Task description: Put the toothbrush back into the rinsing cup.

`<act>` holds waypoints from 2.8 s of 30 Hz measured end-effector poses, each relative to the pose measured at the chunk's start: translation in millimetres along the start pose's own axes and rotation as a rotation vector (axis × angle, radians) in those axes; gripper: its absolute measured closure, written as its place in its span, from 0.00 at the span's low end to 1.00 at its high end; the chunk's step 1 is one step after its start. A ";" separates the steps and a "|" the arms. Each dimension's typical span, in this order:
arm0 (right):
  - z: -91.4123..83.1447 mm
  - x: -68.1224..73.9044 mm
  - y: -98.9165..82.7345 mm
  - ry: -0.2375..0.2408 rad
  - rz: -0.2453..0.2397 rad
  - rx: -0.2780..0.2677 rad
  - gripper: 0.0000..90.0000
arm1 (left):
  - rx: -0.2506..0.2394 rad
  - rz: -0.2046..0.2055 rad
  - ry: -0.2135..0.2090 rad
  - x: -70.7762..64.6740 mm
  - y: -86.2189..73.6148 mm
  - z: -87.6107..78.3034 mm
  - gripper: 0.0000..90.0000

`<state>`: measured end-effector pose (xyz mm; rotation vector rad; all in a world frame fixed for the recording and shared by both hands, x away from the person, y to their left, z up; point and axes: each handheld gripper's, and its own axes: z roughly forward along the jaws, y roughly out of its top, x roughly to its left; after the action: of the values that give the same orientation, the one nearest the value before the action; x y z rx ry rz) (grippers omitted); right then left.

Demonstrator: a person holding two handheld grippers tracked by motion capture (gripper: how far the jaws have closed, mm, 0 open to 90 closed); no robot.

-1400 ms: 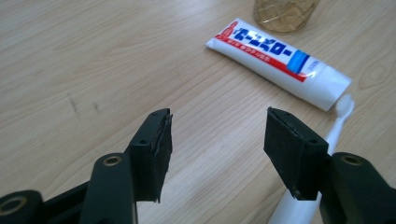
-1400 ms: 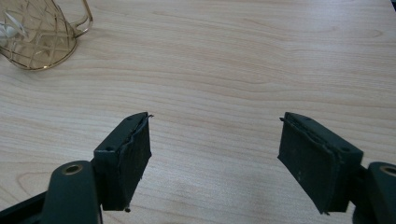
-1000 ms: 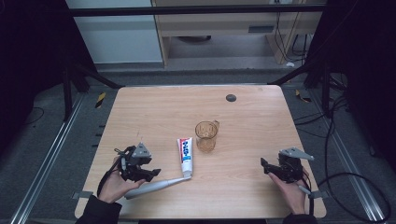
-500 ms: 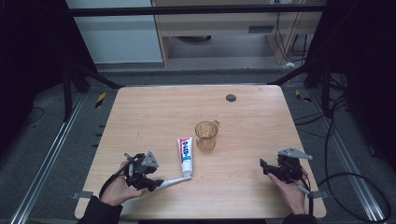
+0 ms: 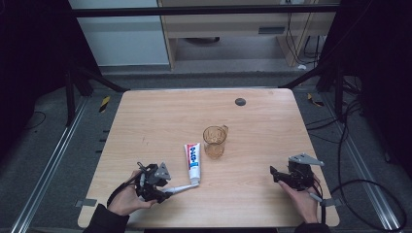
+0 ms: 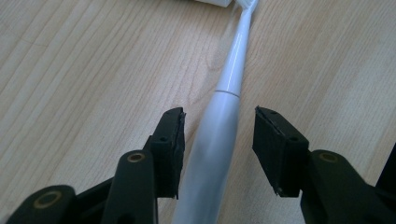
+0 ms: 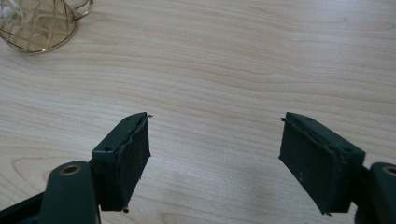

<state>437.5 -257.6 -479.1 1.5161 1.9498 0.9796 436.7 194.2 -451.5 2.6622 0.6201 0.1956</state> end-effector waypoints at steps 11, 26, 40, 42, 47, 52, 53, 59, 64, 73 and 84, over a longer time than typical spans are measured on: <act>1.7 0.7 -0.1 0.006 -0.006 0.011 0.27 | 0.050 0.026 -0.007 1.6 -0.9 6.5 0.65; 3.4 1.5 -0.4 0.010 -0.014 0.019 0.27 | 0.082 0.037 -0.027 5.7 -4.6 11.2 0.69; 5.3 2.4 -0.6 0.012 -0.020 0.031 0.27 | 0.114 0.069 -0.081 7.9 0.3 16.6 0.72; 5.2 2.6 -0.7 0.012 -0.019 0.033 0.27 | 0.113 0.068 -0.092 8.3 0.3 16.7 0.73; 4.0 2.2 -0.4 0.017 -0.009 0.030 0.27 | 0.121 0.066 -0.116 5.7 0.9 15.5 0.74; 4.1 2.1 -0.5 0.016 -0.012 0.034 0.27 | 0.107 0.067 -0.133 1.6 -0.1 6.4 0.74; 4.3 1.9 -0.5 0.014 -0.011 0.033 0.27 | 0.095 0.066 -0.136 0.6 -0.2 3.6 0.74; 4.8 1.1 -0.8 0.014 -0.018 0.034 0.27 | 0.024 0.066 -0.136 -0.2 0.8 -14.3 0.74; 4.9 1.4 -0.9 0.013 -0.014 0.036 0.27 | -0.033 0.032 -0.124 -0.4 3.0 -24.4 0.74; 4.3 1.6 -1.3 0.005 -0.016 0.027 0.27 | -0.184 -0.116 0.017 7.9 8.4 -42.6 0.74; 4.3 2.2 -1.8 0.000 -0.022 0.017 0.26 | -0.447 -0.318 0.201 28.9 18.8 -70.7 0.74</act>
<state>439.0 -254.6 -483.0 1.5011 1.9750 0.9563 454.2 216.4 -378.0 2.1001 0.9301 0.4544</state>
